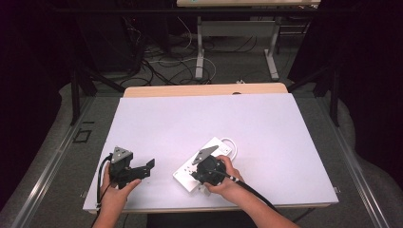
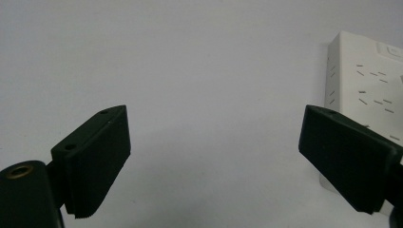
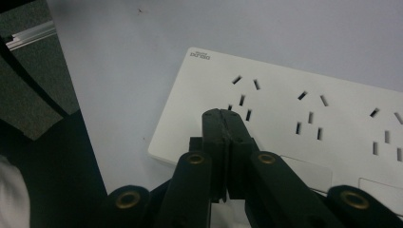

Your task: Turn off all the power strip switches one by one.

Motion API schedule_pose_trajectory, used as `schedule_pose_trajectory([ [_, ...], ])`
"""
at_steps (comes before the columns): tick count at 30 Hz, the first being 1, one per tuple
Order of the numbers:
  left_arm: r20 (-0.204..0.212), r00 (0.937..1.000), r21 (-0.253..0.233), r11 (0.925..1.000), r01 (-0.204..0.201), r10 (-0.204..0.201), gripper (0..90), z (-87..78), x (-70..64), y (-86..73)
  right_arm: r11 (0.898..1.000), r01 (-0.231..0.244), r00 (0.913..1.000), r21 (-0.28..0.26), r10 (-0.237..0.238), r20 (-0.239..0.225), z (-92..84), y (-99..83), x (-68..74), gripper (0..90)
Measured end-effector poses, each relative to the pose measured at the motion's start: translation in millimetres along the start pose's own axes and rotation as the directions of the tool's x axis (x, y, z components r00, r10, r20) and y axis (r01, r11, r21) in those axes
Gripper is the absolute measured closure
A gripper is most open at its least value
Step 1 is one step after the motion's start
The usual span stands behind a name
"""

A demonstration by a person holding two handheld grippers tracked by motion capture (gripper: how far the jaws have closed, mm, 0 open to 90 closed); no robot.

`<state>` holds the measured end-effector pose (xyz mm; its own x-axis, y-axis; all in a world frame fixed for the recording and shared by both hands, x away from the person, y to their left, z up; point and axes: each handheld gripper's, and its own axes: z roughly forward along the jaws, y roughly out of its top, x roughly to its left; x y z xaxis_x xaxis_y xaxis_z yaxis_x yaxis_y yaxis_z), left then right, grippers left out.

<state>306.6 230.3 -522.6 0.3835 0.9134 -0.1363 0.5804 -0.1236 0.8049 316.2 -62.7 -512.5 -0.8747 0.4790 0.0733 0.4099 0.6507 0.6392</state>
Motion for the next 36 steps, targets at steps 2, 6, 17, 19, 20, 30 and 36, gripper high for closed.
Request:
schedule_pose_trajectory([
  [2, 0.002, 1.0, 0.005, 1.0, -0.002, 0.002, 10.1, 0.3, -0.5, -0.3, 1.0, 0.008, 1.0, -0.006, -0.008, 0.002, -1.0, 0.5, -1.9, 87.9],
  [6, 0.003, 1.0, 0.002, 1.0, -0.002, 0.002, 10.1, 0.7, -0.5, -0.1, 1.0, -0.005, 0.9999, -0.014, 0.005, 0.012, -3.4, 1.8, -2.6, 86.1],
  [17, 0.001, 1.0, 0.002, 1.0, 0.004, -0.004, 10.2, 0.4, 0.1, 0.0, 1.0, -0.019, 0.9998, -0.002, 0.019, 0.004, -9.9, 6.3, -8.8, 81.4],
  [19, 0.003, 1.0, 0.003, 1.0, 0.007, -0.007, 10.1, 0.2, 0.5, -0.1, 1.0, -0.015, 0.9999, -0.006, 0.015, -0.004, -10.4, 6.4, -10.1, 80.1],
  [20, 0.001, 1.0, 0.0, 1.0, 0.009, -0.009, 10.2, 0.3, 0.5, -0.2, 1.0, -0.015, 0.9999, -0.005, 0.015, -0.001, -10.5, 6.4, -10.2, 79.3],
  [30, -0.002, 1.0, 0.001, 1.0, 0.009, -0.009, 10.2, -0.1, 1.5, -0.2, 0.999, -0.03, 0.9995, -0.036, 0.031, 0.009, -17.8, 5.0, -20.3, 62.9],
  [36, -0.004, 1.0, 0.001, 1.0, 0.008, -0.008, 10.1, -0.6, 2.0, -0.1, 0.997, -0.073, 0.9972, -0.038, 0.073, 0.015, -27.9, 1.9, -29.6, 50.7],
])
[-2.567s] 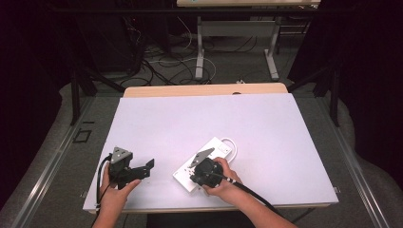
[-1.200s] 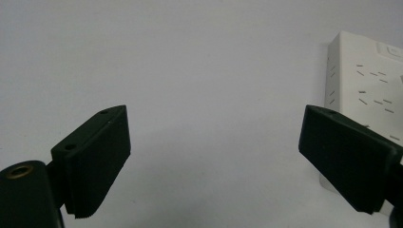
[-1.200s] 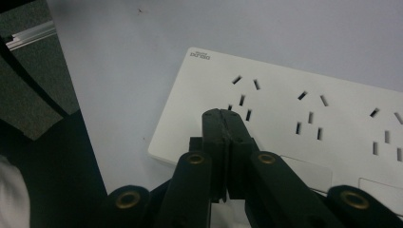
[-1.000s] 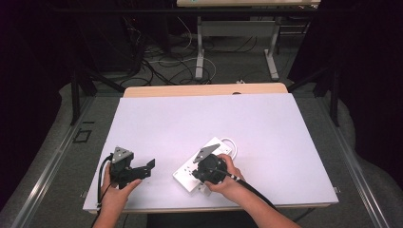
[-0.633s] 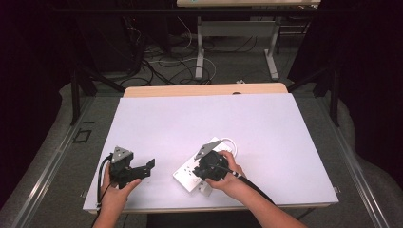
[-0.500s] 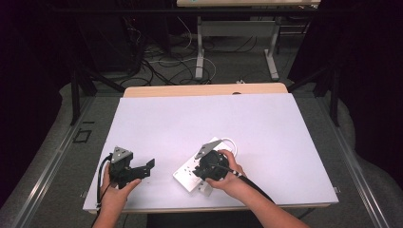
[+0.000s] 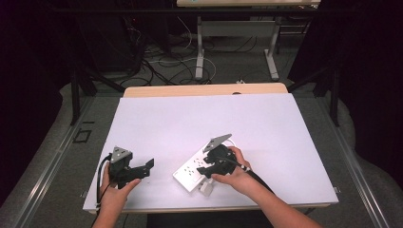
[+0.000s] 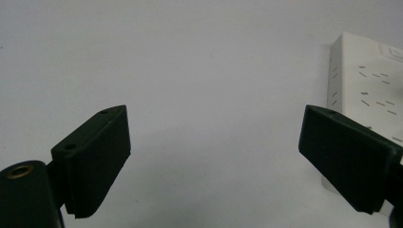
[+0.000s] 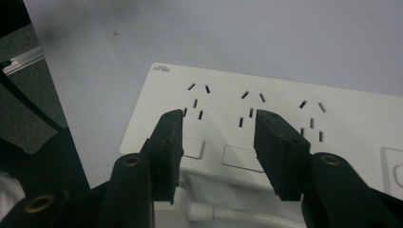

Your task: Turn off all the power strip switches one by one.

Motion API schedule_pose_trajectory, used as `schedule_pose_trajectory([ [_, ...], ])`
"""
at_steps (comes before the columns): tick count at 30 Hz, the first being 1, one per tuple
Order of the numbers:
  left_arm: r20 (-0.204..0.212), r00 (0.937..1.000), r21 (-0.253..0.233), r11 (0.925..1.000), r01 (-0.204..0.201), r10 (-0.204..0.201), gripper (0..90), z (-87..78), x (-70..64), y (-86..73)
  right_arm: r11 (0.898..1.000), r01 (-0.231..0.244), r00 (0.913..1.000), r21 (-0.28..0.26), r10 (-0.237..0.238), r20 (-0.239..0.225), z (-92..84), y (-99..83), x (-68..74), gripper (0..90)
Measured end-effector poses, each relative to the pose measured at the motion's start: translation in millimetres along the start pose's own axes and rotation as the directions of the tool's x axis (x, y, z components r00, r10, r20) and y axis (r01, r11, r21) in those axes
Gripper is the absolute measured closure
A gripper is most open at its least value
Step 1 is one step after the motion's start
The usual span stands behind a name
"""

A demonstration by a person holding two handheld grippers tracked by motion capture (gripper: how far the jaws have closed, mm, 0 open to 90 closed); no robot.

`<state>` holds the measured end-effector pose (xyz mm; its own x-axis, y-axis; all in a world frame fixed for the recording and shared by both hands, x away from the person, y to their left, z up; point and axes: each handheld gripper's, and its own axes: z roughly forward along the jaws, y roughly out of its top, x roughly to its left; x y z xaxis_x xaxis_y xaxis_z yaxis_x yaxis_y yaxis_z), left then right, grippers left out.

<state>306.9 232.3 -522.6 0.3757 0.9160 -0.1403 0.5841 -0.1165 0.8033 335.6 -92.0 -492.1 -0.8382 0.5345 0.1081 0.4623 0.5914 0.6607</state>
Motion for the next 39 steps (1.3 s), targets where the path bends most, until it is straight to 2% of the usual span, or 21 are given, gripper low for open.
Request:
schedule_pose_trajectory([
  [5, -0.004, 1.0, 0.001, 1.0, 0.001, -0.001, 10.2, -0.5, 0.7, 0.0, 0.999, -0.034, 0.9988, -0.033, 0.035, 0.034, -9.2, -6.0, -11.2, 43.7],
  [6, -0.003, 1.0, 0.003, 1.0, 0.001, -0.001, 10.2, -0.5, 1.0, 0.0, 0.999, -0.047, 0.9982, -0.022, 0.047, 0.037, -12.4, -7.4, -13.4, 42.7],
  [8, -0.006, 1.0, 0.004, 1.0, -0.003, 0.003, 10.2, -0.7, 1.5, 0.1, 0.997, -0.061, 0.9964, -0.046, 0.064, 0.055, -15.5, -11.4, -17.8, 40.4],
  [11, -0.007, 1.0, 0.004, 1.0, -0.003, 0.003, 10.2, -0.5, 1.7, 0.0, 0.996, -0.078, 0.9948, -0.042, 0.08, 0.062, -22.7, -17.6, -25.8, 37.2],
  [15, -0.008, 1.0, 0.005, 1.0, 0.0, 0.0, 10.2, -0.9, 2.1, -0.1, 0.992, -0.097, 0.9901, -0.082, 0.104, 0.094, -30.6, -29.1, -37.0, 33.5],
  [20, -0.01, 0.9999, 0.001, 1.0, 0.004, -0.004, 10.2, -0.8, 2.6, -0.2, 0.986, -0.136, 0.98, -0.092, 0.147, 0.134, -42.3, -41.7, -50.7, 29.7],
  [21, -0.012, 0.9999, -0.001, 1.0, 0.005, -0.005, 10.2, -0.8, 2.6, -0.2, 0.981, -0.161, 0.976, -0.105, 0.174, 0.131, -44.6, -43.9, -52.2, 27.8],
  [24, -0.012, 0.9999, -0.001, 1.0, 0.008, -0.008, 10.2, -0.9, 2.6, -0.2, 0.976, -0.164, 0.969, -0.141, 0.186, 0.162, -52.7, -50.1, -59.6, 21.5],
  [26, -0.013, 0.9999, -0.003, 1.0, 0.006, -0.006, 10.2, -0.8, 3.0, -0.1, 0.971, -0.187, 0.9621, -0.15, 0.212, 0.172, -58.6, -54.4, -64.3, 16.8],
  [29, -0.012, 0.9999, 0.0, 1.0, 0.01, -0.01, 10.2, -1.1, 3.5, -0.2, 0.966, -0.2, 0.9513, -0.162, 0.231, 0.204, -66.9, -61.0, -70.6, 15.1],
  [31, -0.014, 0.9998, 0.0, 0.9999, 0.012, -0.012, 10.2, -1.3, 3.8, -0.2, 0.965, -0.198, 0.9404, -0.175, 0.237, 0.244, -72.3, -66.8, -75.1, 12.6],
  [33, -0.015, 0.9997, -0.002, 0.9998, 0.018, -0.018, 10.2, -1.4, 3.9, -0.3, 0.962, -0.208, 0.9271, -0.176, 0.252, 0.278, -77.2, -72.4, -78.4, 6.4],
  [36, -0.015, 0.9997, -0.001, 0.9998, 0.018, -0.018, 10.2, -1.3, 4.2, -0.2, 0.956, -0.223, 0.9148, -0.191, 0.272, 0.298, -83.4, -82.1, -85.5, 0.0],
  [39, -0.016, 0.9997, 0.003, 0.9998, 0.018, -0.018, 10.2, -1.6, 4.6, 0.0, 0.948, -0.244, 0.8965, -0.203, 0.3, 0.326, -90.2, -92.4, -91.8, 0.0],
])
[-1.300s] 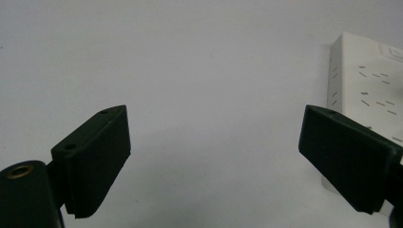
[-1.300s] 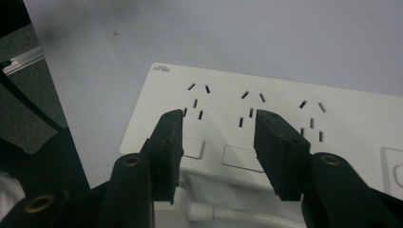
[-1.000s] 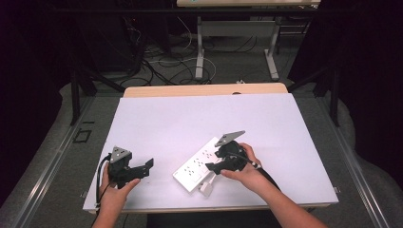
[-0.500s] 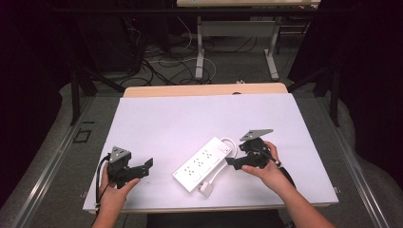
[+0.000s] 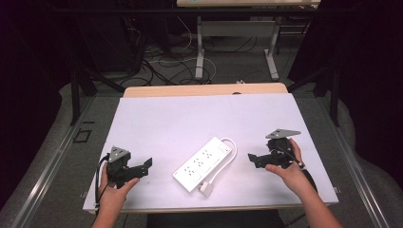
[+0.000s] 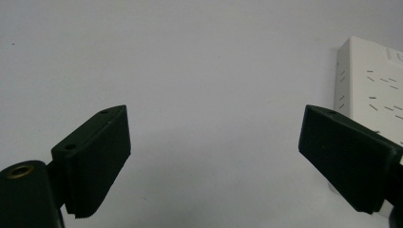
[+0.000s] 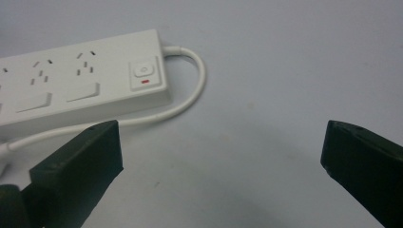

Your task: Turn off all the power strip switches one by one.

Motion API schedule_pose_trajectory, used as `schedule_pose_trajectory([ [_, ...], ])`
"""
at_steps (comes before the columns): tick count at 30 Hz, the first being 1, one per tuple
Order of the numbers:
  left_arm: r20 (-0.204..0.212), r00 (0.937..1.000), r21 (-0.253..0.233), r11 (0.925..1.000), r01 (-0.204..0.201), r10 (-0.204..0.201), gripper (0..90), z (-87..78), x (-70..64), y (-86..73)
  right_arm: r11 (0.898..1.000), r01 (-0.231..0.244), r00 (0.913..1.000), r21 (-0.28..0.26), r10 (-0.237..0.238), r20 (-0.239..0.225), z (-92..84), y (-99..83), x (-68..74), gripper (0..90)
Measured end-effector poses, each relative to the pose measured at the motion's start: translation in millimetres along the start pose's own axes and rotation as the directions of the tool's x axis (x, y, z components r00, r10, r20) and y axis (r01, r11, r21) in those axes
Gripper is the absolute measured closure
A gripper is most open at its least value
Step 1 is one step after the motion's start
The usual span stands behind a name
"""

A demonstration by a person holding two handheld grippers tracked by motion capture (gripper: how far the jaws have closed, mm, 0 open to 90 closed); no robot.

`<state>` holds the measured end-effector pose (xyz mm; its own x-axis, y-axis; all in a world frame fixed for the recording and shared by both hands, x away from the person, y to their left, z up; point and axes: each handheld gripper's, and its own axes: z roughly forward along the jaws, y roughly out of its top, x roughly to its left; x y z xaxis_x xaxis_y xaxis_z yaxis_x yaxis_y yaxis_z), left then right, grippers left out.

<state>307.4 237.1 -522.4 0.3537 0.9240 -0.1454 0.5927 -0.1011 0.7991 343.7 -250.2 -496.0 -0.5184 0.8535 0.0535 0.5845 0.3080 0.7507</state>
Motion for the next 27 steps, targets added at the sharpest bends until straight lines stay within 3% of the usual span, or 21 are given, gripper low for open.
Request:
schedule_pose_trajectory([
  [7, -0.006, 1.0, -0.003, 1.0, 0.005, -0.005, 10.2, 0.5, 1.0, -0.6, 0.999, -0.039, 0.9944, -0.029, 0.042, 0.097, -7.0, -19.3, -23.8, 0.0],
  [11, -0.007, 0.9999, -0.001, 1.0, 0.008, -0.008, 10.2, 1.0, 1.0, -0.8, 0.996, -0.083, 0.9892, -0.031, 0.086, 0.118, -7.2, -31.6, -36.4, 0.0],
  [15, -0.009, 0.9999, 0.002, 1.0, 0.008, -0.008, 10.2, 0.9, 1.1, -0.7, 0.996, -0.089, 0.9844, -0.017, 0.091, 0.151, -4.8, -39.8, -44.0, 0.0],
  [27, -0.012, 0.9998, 0.005, 0.9998, 0.017, -0.017, 10.2, 1.5, 3.7, -1.7, 0.987, -0.155, 0.9746, -0.038, 0.159, 0.157, -1.7, -56.4, -60.7, 0.0],
])
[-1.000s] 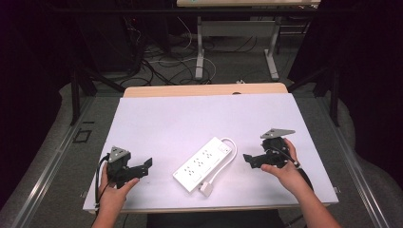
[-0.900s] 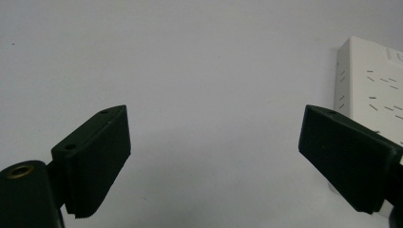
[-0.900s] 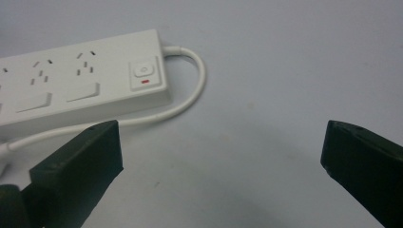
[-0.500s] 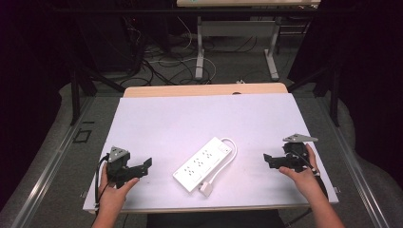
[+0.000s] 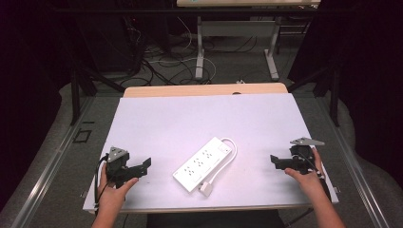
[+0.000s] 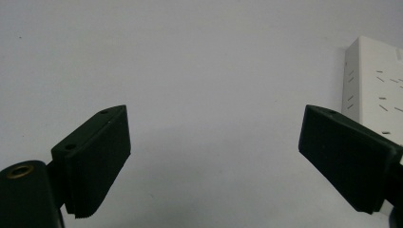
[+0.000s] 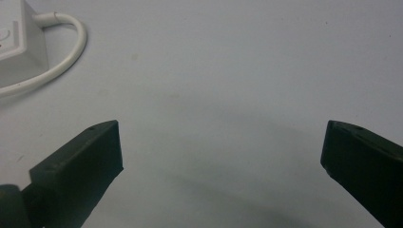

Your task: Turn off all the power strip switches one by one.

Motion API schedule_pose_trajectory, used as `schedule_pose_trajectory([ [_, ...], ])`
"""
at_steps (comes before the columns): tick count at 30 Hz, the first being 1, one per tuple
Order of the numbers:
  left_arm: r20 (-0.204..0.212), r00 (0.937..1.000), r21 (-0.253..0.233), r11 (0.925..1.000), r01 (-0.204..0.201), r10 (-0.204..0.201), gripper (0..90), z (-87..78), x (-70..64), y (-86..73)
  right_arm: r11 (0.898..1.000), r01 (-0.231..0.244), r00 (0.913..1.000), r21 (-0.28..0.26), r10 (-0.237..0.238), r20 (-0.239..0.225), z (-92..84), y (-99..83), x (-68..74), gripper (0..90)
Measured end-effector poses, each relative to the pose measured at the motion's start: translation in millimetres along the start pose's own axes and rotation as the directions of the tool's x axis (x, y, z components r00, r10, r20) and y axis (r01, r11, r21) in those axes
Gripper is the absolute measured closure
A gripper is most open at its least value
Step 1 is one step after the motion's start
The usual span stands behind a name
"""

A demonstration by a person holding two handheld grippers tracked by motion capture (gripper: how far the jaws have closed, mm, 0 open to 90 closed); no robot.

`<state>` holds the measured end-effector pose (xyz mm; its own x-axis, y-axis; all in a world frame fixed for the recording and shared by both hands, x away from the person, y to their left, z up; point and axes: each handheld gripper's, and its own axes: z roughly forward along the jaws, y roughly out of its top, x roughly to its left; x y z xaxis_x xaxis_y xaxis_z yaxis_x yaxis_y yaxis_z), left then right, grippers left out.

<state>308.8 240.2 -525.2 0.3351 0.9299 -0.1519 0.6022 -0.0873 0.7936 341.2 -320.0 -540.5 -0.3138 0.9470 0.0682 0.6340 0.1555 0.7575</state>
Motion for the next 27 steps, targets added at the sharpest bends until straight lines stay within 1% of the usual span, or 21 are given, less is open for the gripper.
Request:
schedule_pose_trajectory([
  [1, 0.0, 1.0, -0.002, 1.0, 0.001, -0.001, 10.2, 0.3, 0.0, -0.2, 1.0, 0.003, 1.0, -0.001, -0.003, 0.002, 0.9, -1.4, -1.4, 0.0],
  [3, -0.002, 1.0, 0.002, 1.0, -0.003, 0.003, 10.2, 0.6, 0.5, -0.3, 1.0, -0.009, 0.9999, 0.002, 0.009, 0.004, 1.8, -4.1, -2.1, 0.0],
  [4, -0.002, 1.0, 0.002, 1.0, -0.002, 0.002, 10.2, 0.9, 0.7, -0.5, 1.0, -0.005, 1.0, -0.003, 0.005, 0.007, 2.2, -5.3, -3.3, 0.0],
  [8, -0.004, 1.0, 0.003, 1.0, 0.0, 0.0, 10.2, 1.5, 1.3, -0.9, 1.0, -0.013, 0.9997, -0.021, 0.014, 0.018, 3.2, -8.6, -5.1, 0.0],
  [10, -0.005, 1.0, 0.005, 1.0, -0.001, 0.001, 10.2, 1.8, 1.7, -1.1, 0.999, -0.024, 0.9996, -0.025, 0.024, 0.014, 4.1, -9.9, -5.3, 0.0],
  [12, -0.006, 1.0, 0.004, 1.0, 0.0, 0.0, 10.2, 2.1, 2.0, -1.3, 0.999, -0.022, 0.9996, -0.028, 0.023, 0.016, 5.7, -11.2, -5.5, 0.0],
  [14, -0.005, 1.0, 0.005, 1.0, 0.004, -0.004, 10.2, 2.4, 2.2, -1.6, 0.999, -0.026, 0.9995, -0.022, 0.027, 0.017, 7.4, -11.8, -4.9, 0.0],
  [16, -0.005, 1.0, 0.006, 1.0, 0.004, -0.004, 10.2, 2.5, 2.7, -1.7, 1.0, -0.017, 0.9997, -0.015, 0.017, 0.019, 8.5, -12.3, -4.6, 0.0],
  [19, -0.006, 1.0, 0.007, 1.0, 0.005, -0.005, 10.2, 2.7, 3.1, -1.8, 1.0, -0.017, 0.9995, -0.007, 0.018, 0.025, 10.2, -13.4, -4.2, 0.0],
  [27, -0.008, 0.9999, 0.011, 0.9999, 0.007, -0.007, 10.2, 3.2, 3.9, -1.9, 1.0, -0.022, 0.9995, 0.0, 0.022, 0.022, 12.0, -14.8, -4.4, 0.0],
])
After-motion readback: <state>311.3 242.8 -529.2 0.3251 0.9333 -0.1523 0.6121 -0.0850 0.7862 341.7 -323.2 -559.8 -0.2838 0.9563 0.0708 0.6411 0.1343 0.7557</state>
